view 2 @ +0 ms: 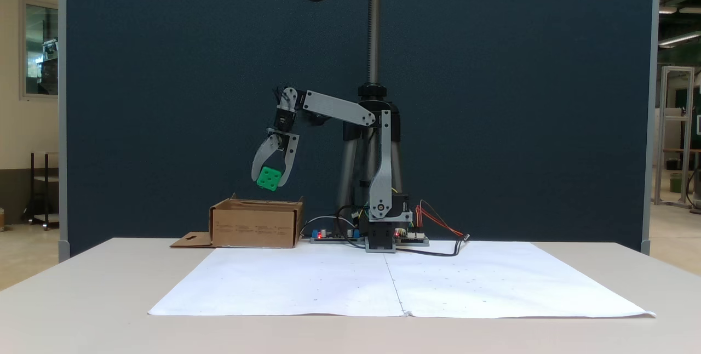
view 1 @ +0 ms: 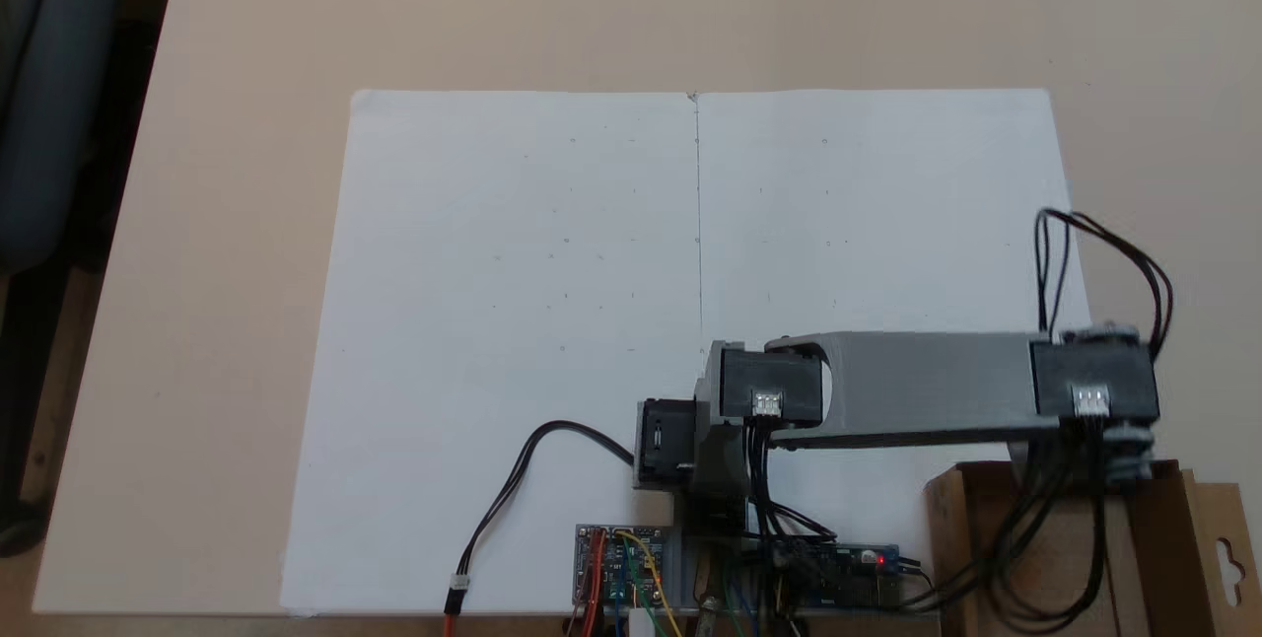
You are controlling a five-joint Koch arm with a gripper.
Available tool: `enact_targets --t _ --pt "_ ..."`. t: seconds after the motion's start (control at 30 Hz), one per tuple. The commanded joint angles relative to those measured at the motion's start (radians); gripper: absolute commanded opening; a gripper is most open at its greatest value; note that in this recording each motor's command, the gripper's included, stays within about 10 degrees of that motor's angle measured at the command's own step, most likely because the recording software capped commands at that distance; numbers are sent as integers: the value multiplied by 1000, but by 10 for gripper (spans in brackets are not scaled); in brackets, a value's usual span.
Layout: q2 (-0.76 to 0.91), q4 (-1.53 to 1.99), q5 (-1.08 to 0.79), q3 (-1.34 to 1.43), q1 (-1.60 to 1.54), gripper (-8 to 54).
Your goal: Grasp a green dice and put it in the bin.
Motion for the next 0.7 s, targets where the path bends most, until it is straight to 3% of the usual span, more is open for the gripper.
enact_targets --t 0.0,0.4,0.43,0.47,0.5,0.6,0.67 --pt "26 -43 -3 -48 118 123" --pt "-23 -81 -21 -48 152 123" --pt "-26 -86 -21 -48 137 154" --pt "-46 -87 -21 -46 121 281" --pt "-69 -89 -17 -48 106 330" --pt "-87 -124 6 -48 91 437" --pt "-91 -147 6 -46 87 446"
